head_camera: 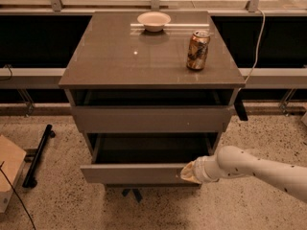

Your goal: Close middle drawer

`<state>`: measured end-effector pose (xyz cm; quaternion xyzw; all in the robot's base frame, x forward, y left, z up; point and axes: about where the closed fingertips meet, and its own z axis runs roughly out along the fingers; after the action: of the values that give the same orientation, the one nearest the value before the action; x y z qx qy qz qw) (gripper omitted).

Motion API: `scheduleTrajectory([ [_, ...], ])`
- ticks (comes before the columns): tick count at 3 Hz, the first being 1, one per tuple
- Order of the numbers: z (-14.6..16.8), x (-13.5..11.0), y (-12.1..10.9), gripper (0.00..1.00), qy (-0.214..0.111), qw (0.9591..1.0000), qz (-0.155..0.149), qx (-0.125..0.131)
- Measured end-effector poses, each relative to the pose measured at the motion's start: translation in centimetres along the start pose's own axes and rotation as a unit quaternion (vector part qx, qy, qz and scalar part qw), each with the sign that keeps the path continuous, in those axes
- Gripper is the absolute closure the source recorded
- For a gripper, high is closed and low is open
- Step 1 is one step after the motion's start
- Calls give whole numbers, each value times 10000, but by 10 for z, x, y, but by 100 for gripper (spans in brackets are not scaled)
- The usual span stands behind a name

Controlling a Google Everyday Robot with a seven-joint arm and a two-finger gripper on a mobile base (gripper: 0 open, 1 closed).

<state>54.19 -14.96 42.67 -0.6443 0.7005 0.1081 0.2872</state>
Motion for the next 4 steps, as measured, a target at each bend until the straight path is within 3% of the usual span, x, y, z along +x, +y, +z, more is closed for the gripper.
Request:
scheduleTrajectory([
  [1, 4, 3, -2, 100, 81, 10000, 21, 48],
  [2, 18, 10, -20, 100, 143, 9994, -42, 324],
  [3, 27, 19, -45, 100, -14, 9979, -75, 638],
  [4, 38, 27, -76, 85, -156, 9962, -102, 847],
])
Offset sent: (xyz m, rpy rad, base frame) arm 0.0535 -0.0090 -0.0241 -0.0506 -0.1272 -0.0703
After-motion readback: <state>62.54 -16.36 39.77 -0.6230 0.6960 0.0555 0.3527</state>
